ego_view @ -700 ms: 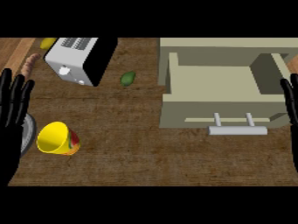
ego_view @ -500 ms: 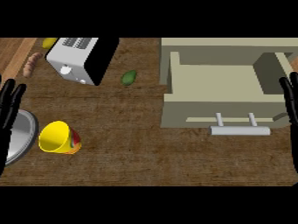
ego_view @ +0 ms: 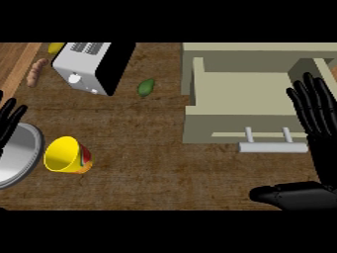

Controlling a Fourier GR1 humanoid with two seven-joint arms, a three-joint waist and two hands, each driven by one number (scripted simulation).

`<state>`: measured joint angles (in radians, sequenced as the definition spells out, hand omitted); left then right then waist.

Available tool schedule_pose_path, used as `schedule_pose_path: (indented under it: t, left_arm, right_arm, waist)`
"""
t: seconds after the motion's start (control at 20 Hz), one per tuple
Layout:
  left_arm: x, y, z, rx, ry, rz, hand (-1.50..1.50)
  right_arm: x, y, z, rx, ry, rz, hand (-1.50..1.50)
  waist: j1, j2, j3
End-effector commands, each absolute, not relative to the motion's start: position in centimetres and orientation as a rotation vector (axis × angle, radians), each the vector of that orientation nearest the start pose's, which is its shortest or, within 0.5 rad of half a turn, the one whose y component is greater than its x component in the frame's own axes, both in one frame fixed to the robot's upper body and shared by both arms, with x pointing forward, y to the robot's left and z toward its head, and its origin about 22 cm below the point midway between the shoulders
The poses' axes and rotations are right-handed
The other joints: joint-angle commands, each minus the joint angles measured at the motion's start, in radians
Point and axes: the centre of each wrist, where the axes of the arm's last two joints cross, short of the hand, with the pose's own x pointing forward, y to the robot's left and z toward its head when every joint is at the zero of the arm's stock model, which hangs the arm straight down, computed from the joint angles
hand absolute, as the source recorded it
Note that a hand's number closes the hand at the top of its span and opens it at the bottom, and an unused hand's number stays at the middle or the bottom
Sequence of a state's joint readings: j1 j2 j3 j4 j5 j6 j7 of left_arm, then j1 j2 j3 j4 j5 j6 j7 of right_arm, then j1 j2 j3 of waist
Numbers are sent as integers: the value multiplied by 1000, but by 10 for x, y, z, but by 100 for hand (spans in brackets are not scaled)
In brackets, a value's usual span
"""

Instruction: Pick up the cup, place it into the drawer and close the drawer

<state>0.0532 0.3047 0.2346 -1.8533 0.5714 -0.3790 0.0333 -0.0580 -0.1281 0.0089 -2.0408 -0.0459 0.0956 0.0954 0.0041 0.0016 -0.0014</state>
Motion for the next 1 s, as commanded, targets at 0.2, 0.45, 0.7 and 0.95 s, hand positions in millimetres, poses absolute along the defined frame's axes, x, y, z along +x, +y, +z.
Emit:
schedule_pose_path:
  t: [0.2, 0.45, 0.7, 0.95]
  left_arm:
    - [238, 359, 57, -284, -1773, -66, -150]
    - [247, 384, 34, -260, -1745, -80, -150]
    - [236, 395, -30, -220, -1669, -32, -150]
    - [228, 417, -42, -145, -1643, -47, -150]
  right_arm:
    - [255, -248, 141, 78, -1973, 244, -150]
    - [263, -247, 128, 72, -1976, 255, -150]
    - [263, -236, 132, 62, -2009, 258, -150]
    - [271, -267, 119, 42, -2000, 250, -150]
  waist:
    - [-5, 0, 1]
    - [-4, -1, 1]
    - [-10, 1, 0]
    - [-7, 1, 1]
